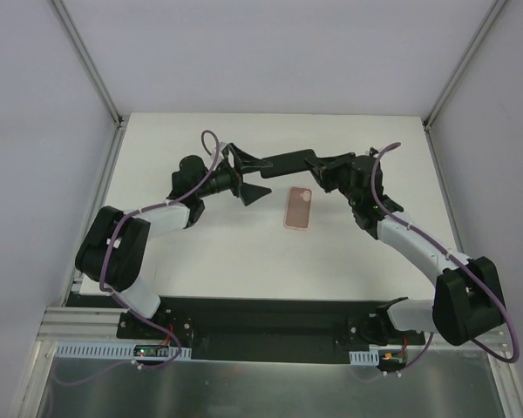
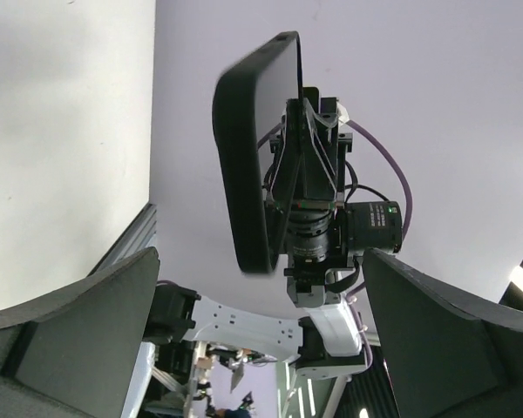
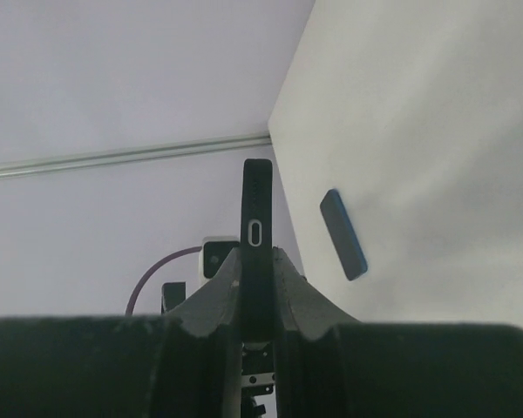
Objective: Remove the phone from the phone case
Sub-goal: Remove the phone case from the phone.
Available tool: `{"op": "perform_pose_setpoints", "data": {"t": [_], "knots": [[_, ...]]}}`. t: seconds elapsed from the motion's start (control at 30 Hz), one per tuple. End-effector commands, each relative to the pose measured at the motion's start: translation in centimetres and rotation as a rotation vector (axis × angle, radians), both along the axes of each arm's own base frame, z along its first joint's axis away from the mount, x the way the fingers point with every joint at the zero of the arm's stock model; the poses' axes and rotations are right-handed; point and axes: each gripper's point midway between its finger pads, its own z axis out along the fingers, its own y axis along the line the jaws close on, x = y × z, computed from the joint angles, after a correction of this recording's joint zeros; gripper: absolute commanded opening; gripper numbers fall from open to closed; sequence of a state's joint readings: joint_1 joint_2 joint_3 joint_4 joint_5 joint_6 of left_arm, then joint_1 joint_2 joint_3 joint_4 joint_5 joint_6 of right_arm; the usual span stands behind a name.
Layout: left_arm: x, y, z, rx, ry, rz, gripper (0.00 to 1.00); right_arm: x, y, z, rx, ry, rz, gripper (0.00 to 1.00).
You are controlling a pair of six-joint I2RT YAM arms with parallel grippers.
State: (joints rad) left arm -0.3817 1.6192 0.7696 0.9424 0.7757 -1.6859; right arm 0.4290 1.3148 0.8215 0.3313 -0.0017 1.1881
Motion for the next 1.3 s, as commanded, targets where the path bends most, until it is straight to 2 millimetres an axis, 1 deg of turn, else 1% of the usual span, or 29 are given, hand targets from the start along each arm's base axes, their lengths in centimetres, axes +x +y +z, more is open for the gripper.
{"op": "perform_pose_setpoints", "data": {"t": [0.0, 0.07, 0.17, 0.27, 0.33, 0.37, 0.4, 0.5, 0.53, 0.57, 0.6, 0.63, 0.67, 0.7, 0.8, 0.83, 0.9, 0.93, 0.97, 1.0, 1.03, 1.07, 1.1, 1.13, 1.17, 1.2, 1.23, 1.27], "knots": [[0.5, -1.4, 2.3, 0.004, -0.111, -0.014, 0.99, -1.1, 1.4, 7.2, 0.159, -0.109, 0.073, 0.01], [0.8, -1.7, 2.0, 0.010, -0.100, -0.007, 0.99, -1.4, 1.4, 7.5, 0.163, -0.112, 0.079, 0.01], [1.1, -1.8, 2.5, 0.001, -0.102, 0.000, 0.99, -1.7, 1.5, 7.7, 0.147, -0.107, 0.081, 0.02], [1.5, -1.9, 3.8, -0.008, -0.130, 0.016, 0.99, -1.8, 1.5, 7.0, 0.131, -0.086, 0.078, 0.01], [1.7, -2.0, 4.1, -0.002, -0.140, 0.022, 0.96, -1.9, 1.6, 6.7, 0.131, -0.077, 0.075, 0.01], [1.8, -2.1, 4.6, -0.004, -0.151, 0.020, 0.92, -1.9, 1.7, 6.7, 0.131, -0.075, 0.078, 0.01], [1.9, -2.1, 4.7, -0.002, -0.152, 0.028, 0.83, -1.9, 1.8, 6.6, 0.129, -0.069, 0.078, 0.01], [1.9, -2.1, 4.9, -0.001, -0.158, 0.034, 0.68, -2.0, 2.2, 6.3, 0.124, -0.059, 0.084, 0.01], [1.8, -2.0, 5.1, -0.001, -0.161, 0.036, 0.52, -2.0, 2.2, 6.3, 0.124, -0.059, 0.084, 0.02], [1.8, -2.0, 5.0, 0.003, -0.161, 0.036, 0.45, -2.1, 2.3, 6.1, 0.124, -0.054, 0.083, 0.02], [1.8, -2.0, 4.9, 0.008, -0.155, 0.037, 0.30, -2.1, 2.3, 6.2, 0.125, -0.055, 0.083, 0.01], [1.7, -2.0, 4.9, 0.010, -0.157, 0.034, 0.22, -2.1, 2.4, 6.2, 0.125, -0.055, 0.091, 0.01], [1.7, -2.0, 5.0, 0.010, -0.162, 0.032, 0.10, -2.2, 2.5, 6.3, 0.125, -0.057, 0.094, 0.01], [1.5, -2.0, 5.0, 0.008, -0.165, 0.020, 0.00, -2.2, 2.5, 6.3, 0.123, -0.058, 0.098, 0.01], [1.4, -2.1, 5.6, -0.003, -0.193, 0.003, 0.00, -2.5, 3.0, 6.8, 0.098, -0.090, 0.141, 0.01], [1.1, -2.0, 6.1, -0.007, -0.212, -0.017, 0.00, -2.8, 3.3, 7.0, 0.084, -0.102, 0.179, 0.09], [0.8, -1.7, 6.4, -0.002, -0.246, -0.039, 0.00, -3.1, 3.5, 7.4, 0.028, -0.148, 0.224, 0.19], [0.3, -1.7, 6.8, -0.002, -0.264, -0.074, 0.00, -3.6, 3.7, 7.7, 0.016, -0.166, 0.257, 0.34], [0.4, -1.3, 6.9, 0.008, -0.289, -0.081, 0.00, -3.7, 3.6, 7.6, -0.022, -0.193, 0.278, 0.43], [0.3, -1.1, 7.0, 0.014, -0.301, -0.095, 0.00, -4.1, 3.5, 7.8, -0.034, -0.212, 0.293, 0.62], [0.2, -1.0, 7.5, 0.014, -0.324, -0.111, 0.00, -4.6, 3.7, 7.9, -0.051, -0.234, 0.335, 0.66], [-0.3, -0.8, 7.6, 0.016, -0.344, -0.149, 0.00, -4.8, 3.4, 8.0, -0.069, -0.250, 0.348, 0.71], [-0.4, -0.4, 7.8, 0.016, -0.362, -0.165, 0.00, -5.2, 3.1, 8.3, -0.106, -0.295, 0.371, 0.77], [-0.5, -0.4, 8.3, 0.014, -0.385, -0.190, 0.00, -5.9, 3.3, 8.4, -0.116, -0.317, 0.423, 0.80], [-1.6, -0.3, 8.3, 0.014, -0.415, -0.262, 0.00, -5.9, 2.8, 8.7, -0.137, -0.344, 0.440, 0.81], [-2.0, -0.2, 8.4, 0.012, -0.432, -0.301, 0.00, -6.0, 2.6, 8.7, -0.197, -0.394, 0.481, 0.82], [-2.2, -0.3, 8.6, 0.009, -0.450, -0.337, 0.00, -7.1, 2.9, 9.8, -0.204, -0.441, 0.574, 0.82], [-2.8, -0.2, 8.7, 0.004, -0.480, -0.378, 0.00, -7.0, 2.1, 9.2, -0.239, -0.434, 0.609, 0.82]]}}
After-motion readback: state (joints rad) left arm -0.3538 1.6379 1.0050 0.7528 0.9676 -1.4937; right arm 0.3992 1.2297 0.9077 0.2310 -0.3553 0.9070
